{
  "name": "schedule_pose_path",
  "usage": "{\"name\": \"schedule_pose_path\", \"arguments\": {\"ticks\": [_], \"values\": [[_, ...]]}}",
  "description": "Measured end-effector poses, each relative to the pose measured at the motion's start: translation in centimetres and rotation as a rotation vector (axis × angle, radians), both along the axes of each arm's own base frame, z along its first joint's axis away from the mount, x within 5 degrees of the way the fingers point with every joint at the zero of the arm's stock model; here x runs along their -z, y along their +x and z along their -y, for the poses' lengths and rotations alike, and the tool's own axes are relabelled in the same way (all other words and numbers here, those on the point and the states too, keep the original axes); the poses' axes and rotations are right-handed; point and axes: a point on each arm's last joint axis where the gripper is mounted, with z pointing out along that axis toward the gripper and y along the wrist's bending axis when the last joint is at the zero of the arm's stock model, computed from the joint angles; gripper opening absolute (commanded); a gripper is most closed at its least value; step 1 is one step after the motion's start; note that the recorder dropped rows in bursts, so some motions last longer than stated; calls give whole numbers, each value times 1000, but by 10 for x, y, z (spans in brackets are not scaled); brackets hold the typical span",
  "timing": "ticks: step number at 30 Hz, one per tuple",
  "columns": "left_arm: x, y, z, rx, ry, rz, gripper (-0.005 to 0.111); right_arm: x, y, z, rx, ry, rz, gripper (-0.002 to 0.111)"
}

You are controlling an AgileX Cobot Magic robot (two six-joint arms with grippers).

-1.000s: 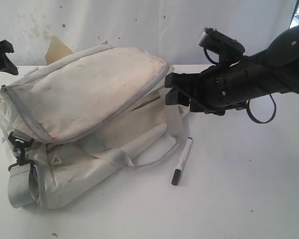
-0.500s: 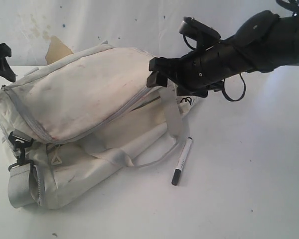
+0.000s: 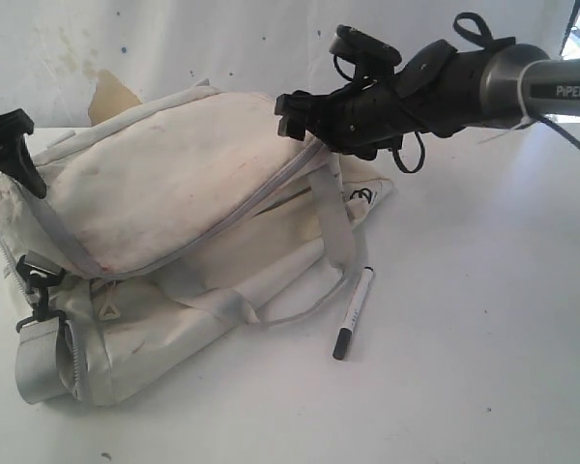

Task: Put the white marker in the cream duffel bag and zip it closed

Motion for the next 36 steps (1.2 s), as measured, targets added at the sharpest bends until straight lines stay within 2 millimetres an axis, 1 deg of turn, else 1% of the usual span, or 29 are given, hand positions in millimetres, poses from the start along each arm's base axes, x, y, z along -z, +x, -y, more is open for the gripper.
{"name": "schedule_pose_path", "arguments": {"ticks": [1,3,6,9,12,13,14,15,16,17,18,23,26,27,28,29,30,31,36], "values": [[8,0,4,3,-2,-11,99,6,2,0,5,-5,-5,75],[20,-1,8,-6,-17,-24,99,9,4,0,19,-9,3,75],[30,1,9,-20,-22,-26,97,12,5,1,27,-12,5,73],[35,4,9,-33,-29,-22,84,15,6,1,28,-15,1,64],[40,7,11,-56,-59,-17,62,18,5,0,21,-16,-11,53],[41,8,12,-61,-69,-17,54,19,5,0,18,-16,-17,48],[42,8,13,-62,-82,-15,36,20,5,-1,15,-17,-23,38],[41,9,15,-63,-103,-6,27,21,5,-1,9,-17,-30,29],[41,10,15,-59,-110,0,10,22,4,-1,7,-18,-34,13],[40,10,17,-47,-122,10,3,22,4,-1,5,-17,-36,3],[40,10,17,-39,-124,14,0,22,4,-1,3,-17,-38,0],[34,13,17,21,-122,49,0,23,2,-2,-16,-16,-60,0],[17,23,16,47,-115,112,0,10,2,7,-34,-43,-36,0],[10,27,17,54,-123,150,0,0,1,12,-41,-63,-9,0],[7,29,18,57,-128,172,0,-3,1,13,-44,-70,1,0],[0,33,19,65,-148,216,0,-12,1,19,-42,-83,23,0],[-3,35,20,66,-161,232,0,-15,1,22,-40,-85,29,0],[-7,37,24,65,-196,267,0,-18,3,29,-34,-96,36,0],[-14,41,33,80,-276,326,0,-25,5,49,-12,-96,20,0]]}}
